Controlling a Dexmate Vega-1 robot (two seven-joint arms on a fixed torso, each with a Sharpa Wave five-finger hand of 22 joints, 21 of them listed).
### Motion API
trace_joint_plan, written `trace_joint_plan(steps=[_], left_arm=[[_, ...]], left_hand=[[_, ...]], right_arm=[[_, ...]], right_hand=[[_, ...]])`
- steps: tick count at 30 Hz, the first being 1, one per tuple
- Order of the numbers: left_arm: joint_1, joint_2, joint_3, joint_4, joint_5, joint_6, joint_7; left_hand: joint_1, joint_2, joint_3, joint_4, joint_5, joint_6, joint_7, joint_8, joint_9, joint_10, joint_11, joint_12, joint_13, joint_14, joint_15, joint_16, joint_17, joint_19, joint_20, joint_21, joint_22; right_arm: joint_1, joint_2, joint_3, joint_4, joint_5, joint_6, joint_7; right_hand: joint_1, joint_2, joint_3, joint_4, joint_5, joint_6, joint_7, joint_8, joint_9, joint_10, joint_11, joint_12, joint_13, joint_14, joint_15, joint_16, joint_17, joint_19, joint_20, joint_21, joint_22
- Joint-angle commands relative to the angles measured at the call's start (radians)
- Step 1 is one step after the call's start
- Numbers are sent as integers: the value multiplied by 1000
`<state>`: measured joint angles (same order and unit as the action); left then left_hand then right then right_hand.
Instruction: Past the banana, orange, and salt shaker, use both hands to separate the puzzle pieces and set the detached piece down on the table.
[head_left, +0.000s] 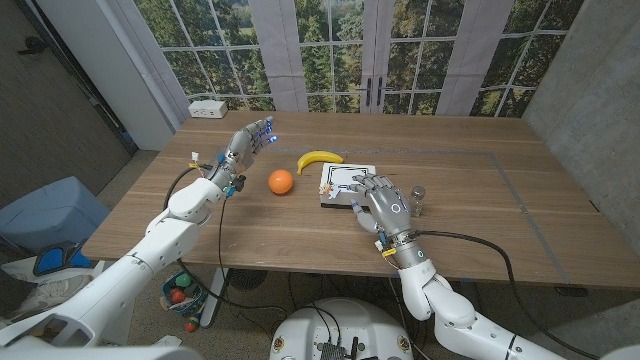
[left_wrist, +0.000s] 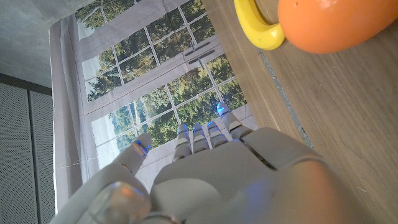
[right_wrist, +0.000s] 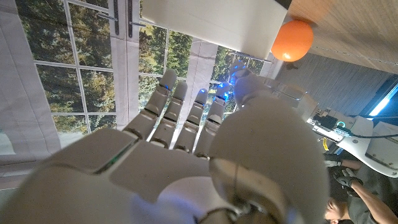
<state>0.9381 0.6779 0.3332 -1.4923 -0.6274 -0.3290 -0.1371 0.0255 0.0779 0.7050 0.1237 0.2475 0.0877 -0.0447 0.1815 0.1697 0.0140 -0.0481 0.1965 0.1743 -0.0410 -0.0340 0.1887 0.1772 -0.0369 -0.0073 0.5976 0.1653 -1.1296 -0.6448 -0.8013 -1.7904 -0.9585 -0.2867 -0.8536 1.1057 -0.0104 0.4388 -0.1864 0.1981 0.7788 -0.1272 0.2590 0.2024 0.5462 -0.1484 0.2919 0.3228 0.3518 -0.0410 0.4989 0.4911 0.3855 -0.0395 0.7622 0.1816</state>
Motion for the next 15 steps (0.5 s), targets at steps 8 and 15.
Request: trace_joint_plan(steps=[8,15], left_arm=[[-13,-3,4,10,-9,3,-20],[-13,-4,2,10,-15,2,-24]], left_hand=[[-2,41,-6,-2,-3,4,-4,0,2,1,1,-3,3,0,-12,-2,0,2,-2,-7,2],[-3,40,-6,-1,-3,4,-5,-1,2,0,2,-3,3,0,-13,-2,0,3,-2,-10,2]], right_arm=[[74,14,-60,106,-8,63,-44],[98,18,-76,126,-11,80,-43]], right_hand=[[32,9,-1,4,-4,-4,-15,-3,2,-18,-3,-11,5,-24,-181,-5,9,-4,-33,6,2],[36,7,-4,7,-4,-7,-14,-5,3,-23,-6,-13,6,-32,-177,-9,9,-8,-37,6,2]])
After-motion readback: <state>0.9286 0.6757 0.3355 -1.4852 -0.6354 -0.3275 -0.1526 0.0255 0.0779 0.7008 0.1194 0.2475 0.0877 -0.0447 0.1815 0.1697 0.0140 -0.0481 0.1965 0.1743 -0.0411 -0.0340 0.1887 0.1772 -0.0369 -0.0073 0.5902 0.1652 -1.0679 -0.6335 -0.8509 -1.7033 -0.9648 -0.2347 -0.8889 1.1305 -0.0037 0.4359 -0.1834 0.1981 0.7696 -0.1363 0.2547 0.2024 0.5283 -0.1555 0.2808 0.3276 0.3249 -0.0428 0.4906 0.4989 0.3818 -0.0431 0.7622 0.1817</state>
